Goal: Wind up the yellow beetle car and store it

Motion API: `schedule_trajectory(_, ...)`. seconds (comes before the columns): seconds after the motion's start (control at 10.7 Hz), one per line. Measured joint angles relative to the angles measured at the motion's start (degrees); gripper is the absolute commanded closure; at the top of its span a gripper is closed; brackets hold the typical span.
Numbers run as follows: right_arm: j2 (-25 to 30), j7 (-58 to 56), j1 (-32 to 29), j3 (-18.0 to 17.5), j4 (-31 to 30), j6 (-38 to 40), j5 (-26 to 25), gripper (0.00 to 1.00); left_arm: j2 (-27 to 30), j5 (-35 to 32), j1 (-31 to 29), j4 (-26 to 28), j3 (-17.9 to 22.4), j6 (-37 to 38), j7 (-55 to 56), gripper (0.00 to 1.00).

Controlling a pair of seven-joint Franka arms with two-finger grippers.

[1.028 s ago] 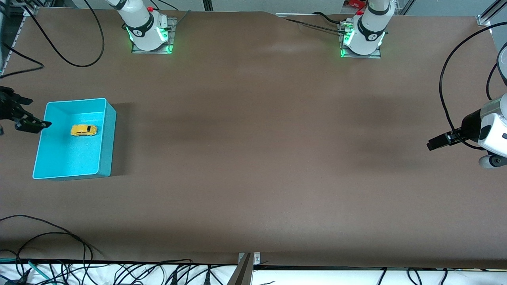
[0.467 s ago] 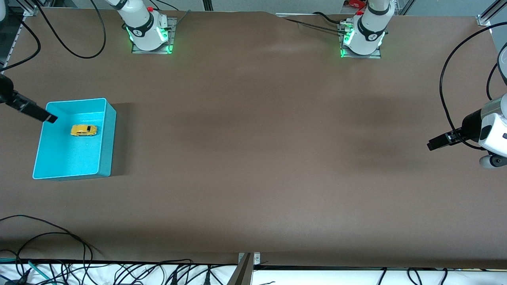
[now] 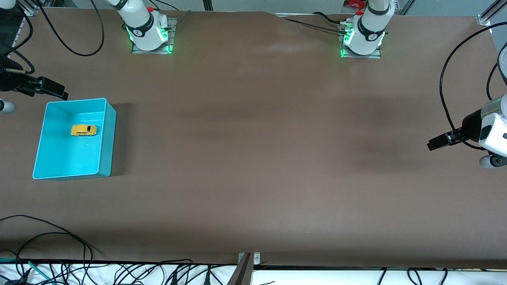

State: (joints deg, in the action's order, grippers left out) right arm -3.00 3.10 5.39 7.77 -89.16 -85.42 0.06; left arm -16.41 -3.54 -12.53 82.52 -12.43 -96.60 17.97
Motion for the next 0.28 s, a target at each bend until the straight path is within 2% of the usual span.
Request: schedule_trajectory(0.28, 0.1, -0.8, 0.0, 0.0, 0.5, 0.5, 0.0, 0.00, 0.0, 0.0, -0.1, 0.0, 0.0, 0.0, 0.0, 0.00)
